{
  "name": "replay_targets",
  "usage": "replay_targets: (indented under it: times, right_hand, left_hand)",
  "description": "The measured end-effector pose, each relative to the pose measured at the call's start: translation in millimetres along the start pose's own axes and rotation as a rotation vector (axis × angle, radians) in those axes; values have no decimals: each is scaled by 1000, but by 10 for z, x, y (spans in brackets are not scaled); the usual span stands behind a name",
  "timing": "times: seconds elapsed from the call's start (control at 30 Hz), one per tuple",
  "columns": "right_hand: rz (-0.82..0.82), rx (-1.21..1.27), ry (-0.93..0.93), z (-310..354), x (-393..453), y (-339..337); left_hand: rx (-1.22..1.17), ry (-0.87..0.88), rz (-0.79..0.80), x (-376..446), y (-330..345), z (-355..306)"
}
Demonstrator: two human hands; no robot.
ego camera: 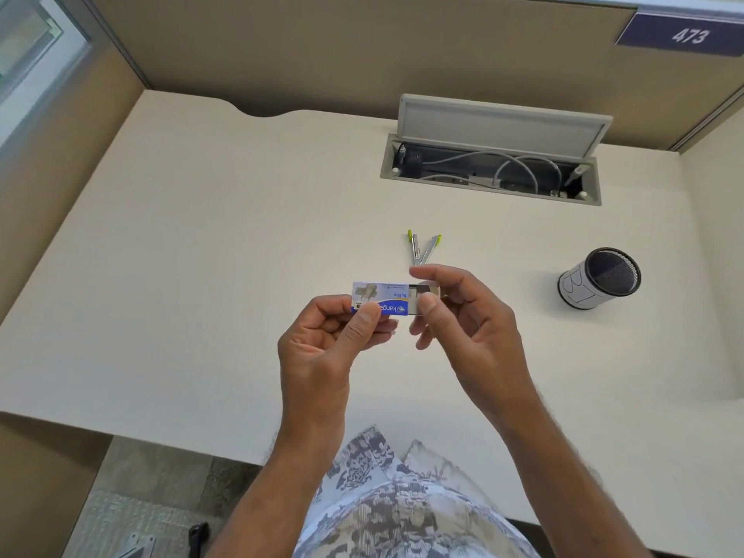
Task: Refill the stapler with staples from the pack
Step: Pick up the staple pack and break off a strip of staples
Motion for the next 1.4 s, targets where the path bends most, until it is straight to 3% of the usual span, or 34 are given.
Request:
replay_targets:
  times: [0.17,0.3,0.5,1.4]
  right_hand:
    - [-128,-106,-41,78,5,-142]
    - [-174,-308,-253,251,-40,-161]
    - [-102,-482,-447,359,-56,-101]
    - [-49,-547,-454,422,32,-127]
  left_hand:
    - [-16,2,-41,30,-34,18]
    - [-19,14,-39,30,-19,16]
    - [-21,10,-25,45,20,15]
    - [-11,-9,-35,48,35,63]
Point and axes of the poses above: each hand's wrist, its own x-axis towards the middle knuckle, its own y-axis out of the palm, z = x × y, the point moved 7 cm from there along x, towards the middle knuckle, and after that the axes turned 13 degrees about -z, right-handed, at the moved point
